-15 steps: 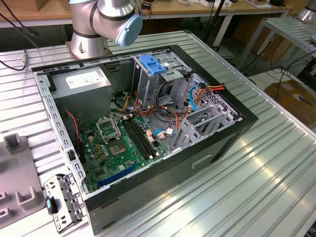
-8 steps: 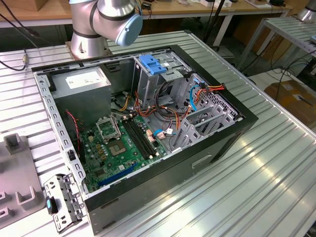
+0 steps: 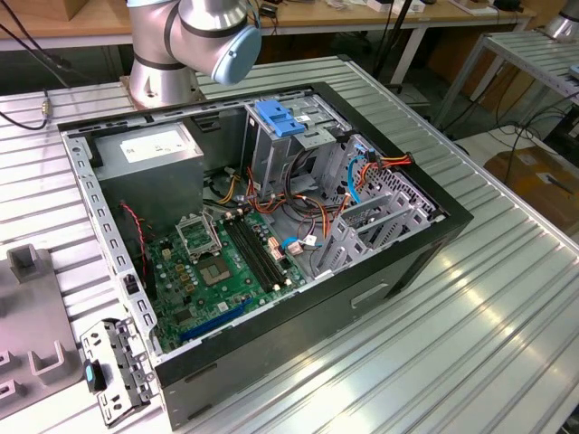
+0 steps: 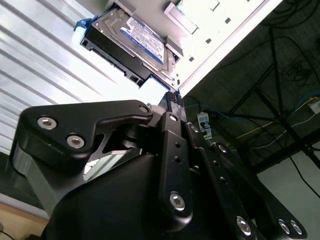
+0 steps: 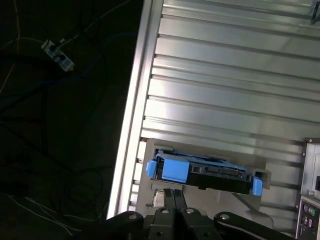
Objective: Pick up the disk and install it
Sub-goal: 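Pick up the disk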
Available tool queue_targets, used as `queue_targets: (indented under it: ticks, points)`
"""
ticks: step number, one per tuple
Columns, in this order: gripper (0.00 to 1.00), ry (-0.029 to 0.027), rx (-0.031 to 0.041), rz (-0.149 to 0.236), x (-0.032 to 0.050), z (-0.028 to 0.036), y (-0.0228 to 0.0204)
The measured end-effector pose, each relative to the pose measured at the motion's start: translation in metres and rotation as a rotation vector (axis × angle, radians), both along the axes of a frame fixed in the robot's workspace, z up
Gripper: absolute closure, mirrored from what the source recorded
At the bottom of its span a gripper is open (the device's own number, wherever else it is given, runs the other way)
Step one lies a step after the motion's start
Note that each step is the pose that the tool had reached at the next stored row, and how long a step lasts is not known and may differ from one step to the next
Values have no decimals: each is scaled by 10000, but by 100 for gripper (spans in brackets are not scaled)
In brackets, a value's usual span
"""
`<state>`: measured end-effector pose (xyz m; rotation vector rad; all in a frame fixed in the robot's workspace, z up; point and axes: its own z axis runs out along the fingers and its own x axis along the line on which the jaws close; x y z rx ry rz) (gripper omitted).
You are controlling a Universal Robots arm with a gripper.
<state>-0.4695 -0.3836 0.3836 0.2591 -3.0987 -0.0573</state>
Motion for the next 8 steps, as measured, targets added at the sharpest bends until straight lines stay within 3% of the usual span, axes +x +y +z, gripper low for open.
queue_targets:
  ticks: [3,8]
  points:
    - [89,-3,0,323,3,-1,2]
    - [89,-4,0,1180,4,-3,2]
